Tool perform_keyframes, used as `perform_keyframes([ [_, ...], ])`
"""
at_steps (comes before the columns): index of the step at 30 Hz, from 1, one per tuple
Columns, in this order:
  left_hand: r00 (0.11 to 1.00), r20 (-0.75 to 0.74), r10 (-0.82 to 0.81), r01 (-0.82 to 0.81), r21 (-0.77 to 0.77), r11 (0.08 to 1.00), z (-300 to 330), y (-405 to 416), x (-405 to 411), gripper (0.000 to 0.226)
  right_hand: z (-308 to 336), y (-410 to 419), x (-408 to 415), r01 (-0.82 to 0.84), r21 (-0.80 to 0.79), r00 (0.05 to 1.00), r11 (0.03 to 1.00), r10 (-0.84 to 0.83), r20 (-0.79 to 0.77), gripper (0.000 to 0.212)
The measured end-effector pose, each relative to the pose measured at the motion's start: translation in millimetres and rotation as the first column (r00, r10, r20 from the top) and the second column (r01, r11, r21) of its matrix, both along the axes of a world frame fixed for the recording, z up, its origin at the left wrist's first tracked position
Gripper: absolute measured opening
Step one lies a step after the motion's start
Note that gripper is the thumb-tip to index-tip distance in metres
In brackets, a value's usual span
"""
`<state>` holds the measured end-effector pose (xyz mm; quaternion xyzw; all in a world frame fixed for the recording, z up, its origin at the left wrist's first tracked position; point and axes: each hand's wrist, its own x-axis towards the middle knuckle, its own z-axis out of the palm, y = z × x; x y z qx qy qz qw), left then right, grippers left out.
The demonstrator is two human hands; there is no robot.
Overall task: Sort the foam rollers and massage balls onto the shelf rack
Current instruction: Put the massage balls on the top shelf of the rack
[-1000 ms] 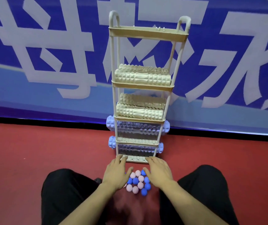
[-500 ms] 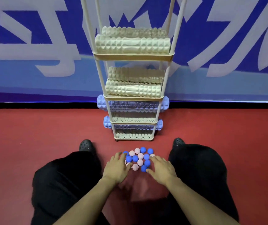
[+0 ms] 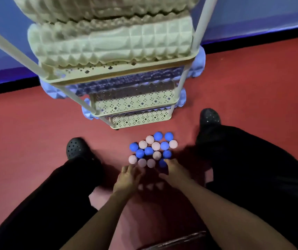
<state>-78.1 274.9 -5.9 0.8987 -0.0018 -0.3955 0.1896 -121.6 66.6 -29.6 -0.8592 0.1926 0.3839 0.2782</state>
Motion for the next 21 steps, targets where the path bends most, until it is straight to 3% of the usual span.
perform_keyframes([
  [10, 0.965, -0.002, 0.262, -0.262, -0.055, 0.963, -101, 4, 37, 0.055, -99, 2, 8, 0.103, -0.045, 0.992, 0.994, -0.106, -0.067, 0.066],
  [21, 0.967, 0.065, 0.245, -0.235, -0.131, 0.963, -162, 16, 51, 0.04, -140, 12, 5, 0.358, -0.077, 0.933, 0.931, -0.353, 0.069, 0.042],
])
